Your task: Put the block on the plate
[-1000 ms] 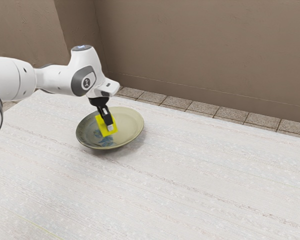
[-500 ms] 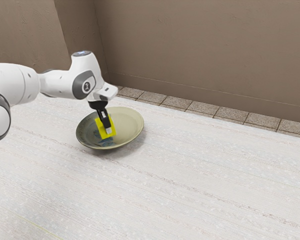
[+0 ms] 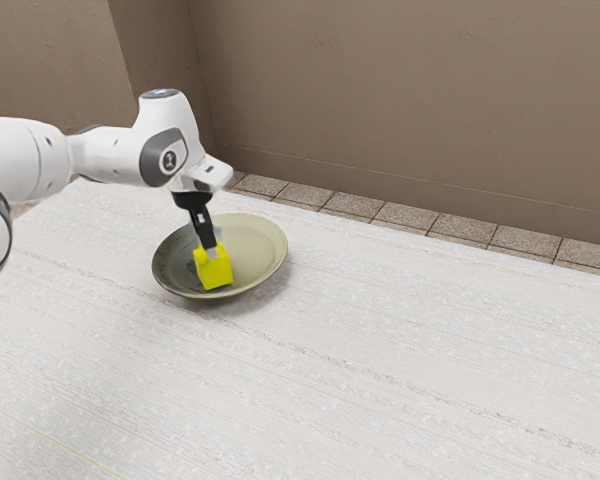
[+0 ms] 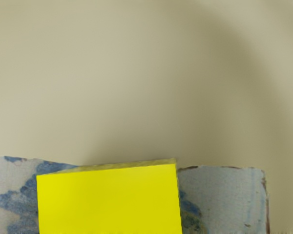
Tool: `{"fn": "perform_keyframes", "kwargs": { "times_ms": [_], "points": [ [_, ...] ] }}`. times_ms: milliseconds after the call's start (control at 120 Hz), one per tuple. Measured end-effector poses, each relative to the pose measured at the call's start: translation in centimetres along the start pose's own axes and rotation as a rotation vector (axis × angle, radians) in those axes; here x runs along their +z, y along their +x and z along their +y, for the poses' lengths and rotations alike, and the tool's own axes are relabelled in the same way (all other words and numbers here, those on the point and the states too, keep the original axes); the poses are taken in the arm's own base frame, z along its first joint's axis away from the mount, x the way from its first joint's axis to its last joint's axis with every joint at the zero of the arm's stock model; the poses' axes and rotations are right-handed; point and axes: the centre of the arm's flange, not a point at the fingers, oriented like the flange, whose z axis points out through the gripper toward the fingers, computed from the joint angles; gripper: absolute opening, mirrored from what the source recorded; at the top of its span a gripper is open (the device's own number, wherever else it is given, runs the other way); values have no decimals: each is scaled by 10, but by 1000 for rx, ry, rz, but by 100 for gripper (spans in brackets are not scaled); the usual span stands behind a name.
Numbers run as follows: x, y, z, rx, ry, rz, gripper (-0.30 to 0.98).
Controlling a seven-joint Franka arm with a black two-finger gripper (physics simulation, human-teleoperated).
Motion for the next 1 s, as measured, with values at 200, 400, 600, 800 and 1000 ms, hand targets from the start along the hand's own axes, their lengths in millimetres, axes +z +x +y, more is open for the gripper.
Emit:
{"fn": "perform_keyframes", "kwargs": {
  "times_ms": [200, 400, 600, 800, 1000],
  "points": [
    [-39, 9, 13, 11, 23, 0, 68],
    [-79, 15, 29, -52, 44, -10, 68],
    [-113, 9, 43, -211, 76, -91, 68],
    [-160, -2, 61, -342, 72, -92, 69],
    [-220, -23, 77, -449, 89, -76, 69]
  ]
}}
